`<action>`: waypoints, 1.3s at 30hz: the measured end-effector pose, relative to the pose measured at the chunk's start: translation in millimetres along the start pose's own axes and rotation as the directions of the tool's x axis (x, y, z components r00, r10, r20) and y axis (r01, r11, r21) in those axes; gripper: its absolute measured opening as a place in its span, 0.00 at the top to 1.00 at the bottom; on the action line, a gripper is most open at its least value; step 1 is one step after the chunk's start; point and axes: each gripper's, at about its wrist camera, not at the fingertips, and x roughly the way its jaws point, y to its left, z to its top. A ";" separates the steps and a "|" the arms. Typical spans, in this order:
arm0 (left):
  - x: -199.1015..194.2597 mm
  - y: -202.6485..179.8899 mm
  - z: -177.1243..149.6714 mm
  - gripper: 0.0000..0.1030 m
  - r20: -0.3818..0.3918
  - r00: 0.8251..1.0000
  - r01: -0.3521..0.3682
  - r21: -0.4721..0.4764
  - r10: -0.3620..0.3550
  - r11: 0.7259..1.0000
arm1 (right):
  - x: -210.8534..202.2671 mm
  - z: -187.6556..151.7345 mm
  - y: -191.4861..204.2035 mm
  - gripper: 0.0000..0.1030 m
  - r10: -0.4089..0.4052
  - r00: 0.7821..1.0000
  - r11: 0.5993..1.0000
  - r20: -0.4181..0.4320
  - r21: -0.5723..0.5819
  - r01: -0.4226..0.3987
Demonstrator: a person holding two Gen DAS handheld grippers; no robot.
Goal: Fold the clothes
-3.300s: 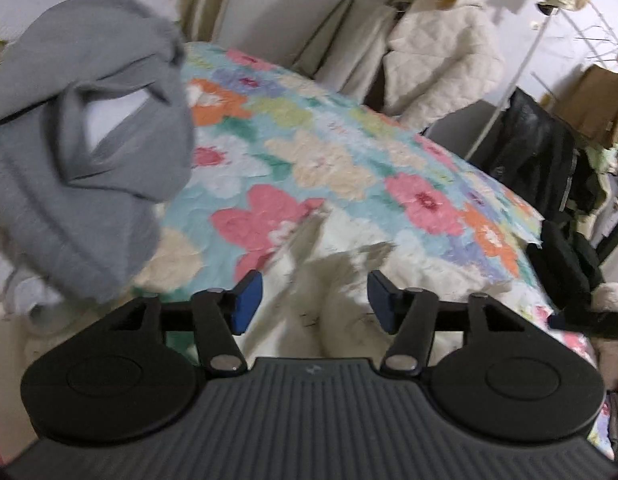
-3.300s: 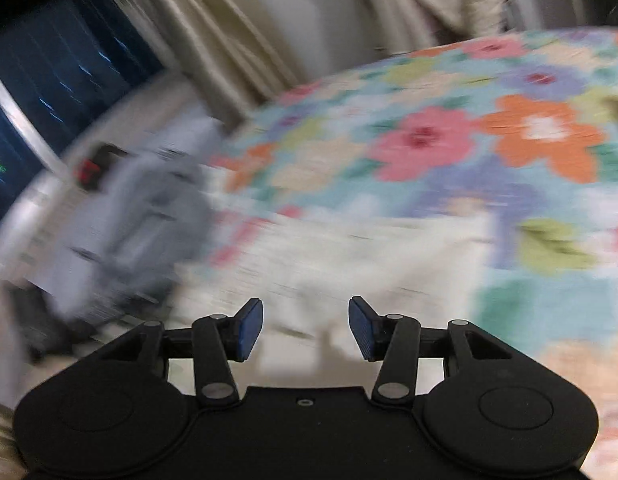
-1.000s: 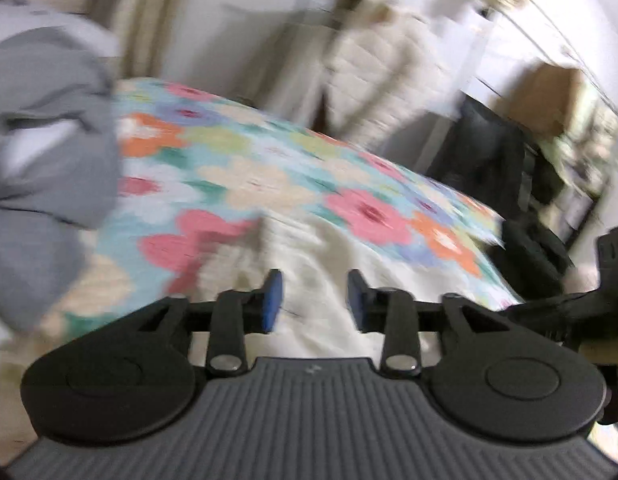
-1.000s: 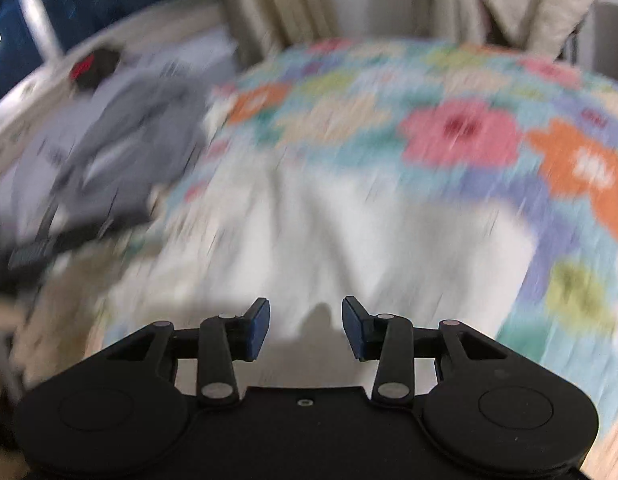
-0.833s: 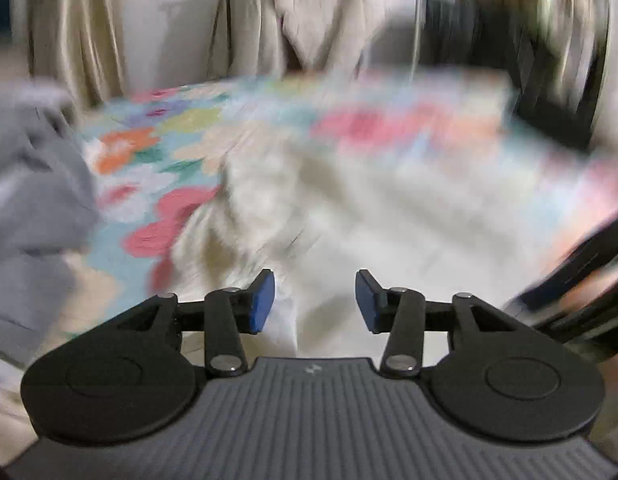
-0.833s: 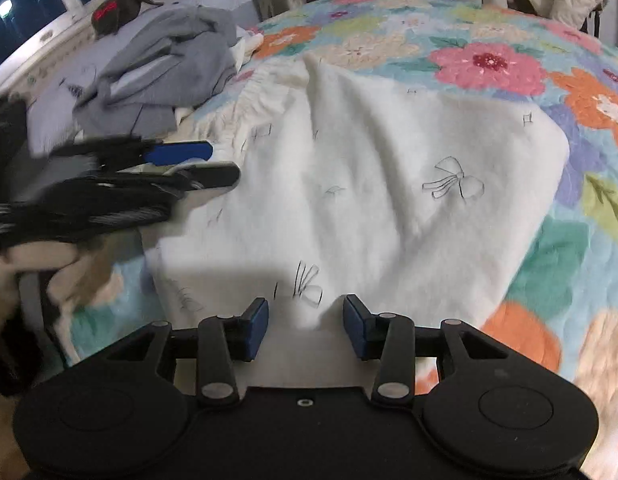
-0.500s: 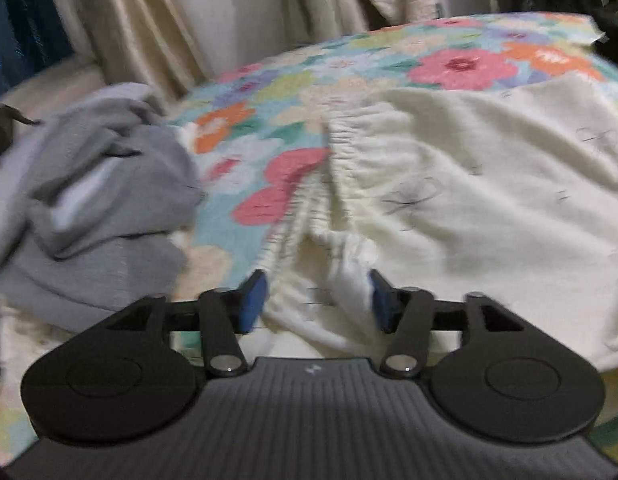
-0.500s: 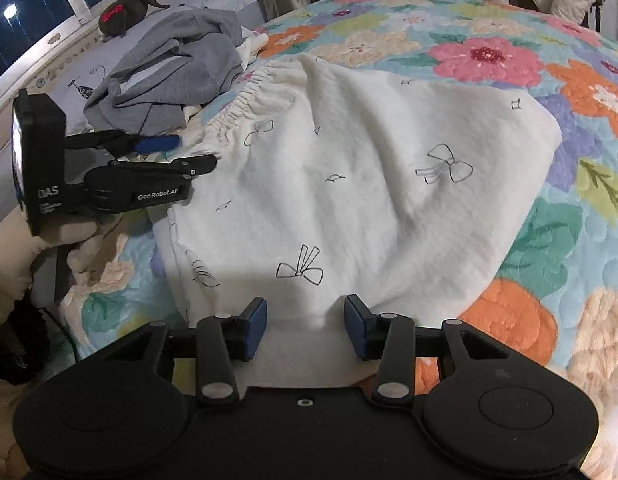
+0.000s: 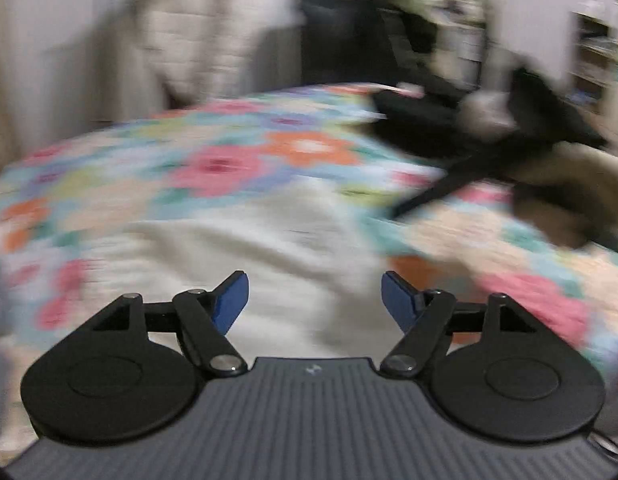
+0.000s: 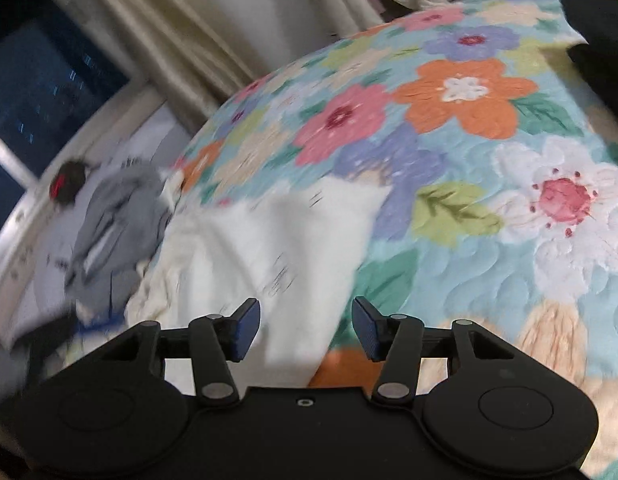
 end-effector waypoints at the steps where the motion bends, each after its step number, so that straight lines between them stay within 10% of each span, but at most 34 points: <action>1: 8.1 -8.4 -2.3 0.25 -0.029 0.999 0.032 0.018 -0.032 0.999 | 6.6 3.1 -6.7 0.44 0.023 1.000 0.999 -0.004 0.032 -0.022; 8: 59.0 -29.8 -31.9 0.36 -0.226 0.973 -0.016 0.104 0.039 0.994 | 65.7 15.4 -26.6 0.38 0.080 0.997 0.992 -0.018 0.098 -0.078; 11: 52.9 -18.1 -33.4 0.59 -0.208 0.977 0.051 0.000 -0.049 0.999 | 72.6 22.0 -20.9 0.85 0.093 0.996 0.994 0.008 0.053 -0.094; 19: 37.5 -8.2 -24.4 0.90 -0.100 0.994 0.028 -0.126 -0.041 0.992 | 29.1 35.1 -5.8 0.92 0.156 0.975 0.988 0.160 -0.024 -0.154; 23: 45.8 -3.7 -31.8 0.95 -0.128 0.989 -0.087 -0.085 0.076 0.993 | 21.7 30.1 -11.8 0.92 0.122 0.979 0.992 0.165 -0.008 -0.122; 32: 18.8 -37.1 -4.2 0.96 0.012 0.998 0.059 -0.095 -0.058 0.994 | -46.4 -2.9 -25.1 0.92 -0.023 0.951 0.996 0.308 0.087 -0.004; 39: 18.4 -44.6 1.6 0.96 0.035 0.999 0.014 -0.085 -0.012 0.996 | -71.8 -16.4 -35.9 0.92 -0.102 0.947 0.987 0.305 0.152 0.058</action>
